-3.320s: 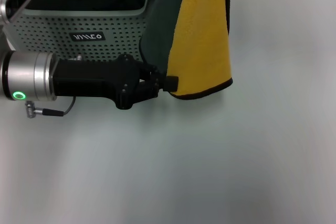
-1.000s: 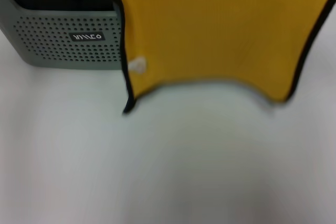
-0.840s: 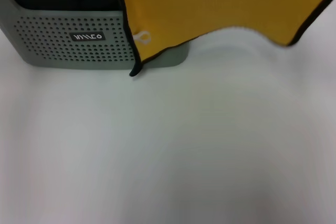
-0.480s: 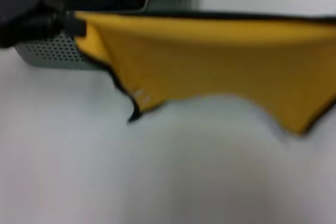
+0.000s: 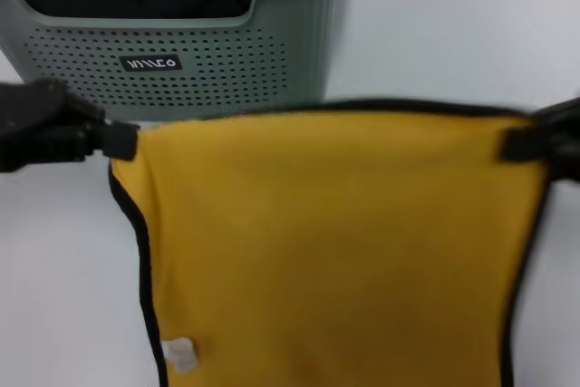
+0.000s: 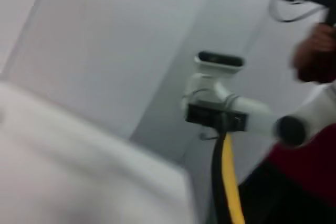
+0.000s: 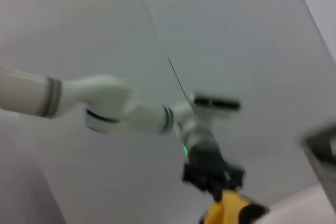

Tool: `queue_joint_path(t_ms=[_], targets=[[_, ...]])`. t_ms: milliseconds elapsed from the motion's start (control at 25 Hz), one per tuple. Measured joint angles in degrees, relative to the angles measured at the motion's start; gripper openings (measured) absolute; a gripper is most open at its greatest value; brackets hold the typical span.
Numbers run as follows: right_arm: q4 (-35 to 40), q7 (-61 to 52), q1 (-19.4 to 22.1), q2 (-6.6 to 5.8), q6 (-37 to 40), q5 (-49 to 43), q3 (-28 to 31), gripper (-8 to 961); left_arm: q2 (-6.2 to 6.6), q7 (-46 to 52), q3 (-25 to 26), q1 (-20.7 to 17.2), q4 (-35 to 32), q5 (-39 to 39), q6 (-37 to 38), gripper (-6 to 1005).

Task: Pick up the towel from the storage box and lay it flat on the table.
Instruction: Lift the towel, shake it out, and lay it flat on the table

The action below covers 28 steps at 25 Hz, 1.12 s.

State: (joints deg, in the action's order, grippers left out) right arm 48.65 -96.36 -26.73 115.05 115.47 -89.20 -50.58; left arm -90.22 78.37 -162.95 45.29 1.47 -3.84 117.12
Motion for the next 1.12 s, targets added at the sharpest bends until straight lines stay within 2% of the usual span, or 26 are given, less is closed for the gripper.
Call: queue_joint_path(t_ms=[40,80,160,280,360,480,720,880,1120], targets=[[-3.22,1.01,-1.51,-0.06,-2.45,-2.51,-1.16,23,-2.03,1.07,0.01,0.43,4.37,1.11,-0.06,31],[-6.79,2.19,-3.09,-0.06,-4.99,-4.90,-2.30,23,-4.61,2.34,0.01,1.06,9.88,2.66,-0.22,31],[-11.22,4.53,-5.12,0.10,-9.56,-8.55,-3.21,23,-8.36,3.67,-0.02,2.18,17.72,5.40,-0.49,32],[-12.39,6.39,-6.00,0.27,-14.35,-10.11,-3.33,23,-11.94,4.14,-0.04,3.61,25.73,7.35,-0.64,33],[-11.70,7.30,-5.88,0.16,-16.12,-9.94,-3.01,23,-13.33,4.50,-0.05,4.20,29.03,7.03,-0.74,34],[-11.36,8.00,-6.13,-0.62,-18.12,-9.60,-2.81,23,-14.13,5.29,-0.06,4.88,31.30,6.00,-2.11,35],[-12.14,8.46,-8.15,-2.19,-22.19,-10.61,-3.51,24,-15.09,8.11,-0.09,7.16,31.43,5.78,-7.49,38],[-12.85,8.20,-9.64,-1.80,-26.00,-14.05,-3.61,24,-15.95,9.14,-0.13,8.79,31.44,6.83,-10.76,39],[-15.98,6.87,-13.20,-0.13,-34.88,-19.31,-6.16,24,-17.34,10.24,-0.18,10.65,31.42,9.52,-15.45,42]])
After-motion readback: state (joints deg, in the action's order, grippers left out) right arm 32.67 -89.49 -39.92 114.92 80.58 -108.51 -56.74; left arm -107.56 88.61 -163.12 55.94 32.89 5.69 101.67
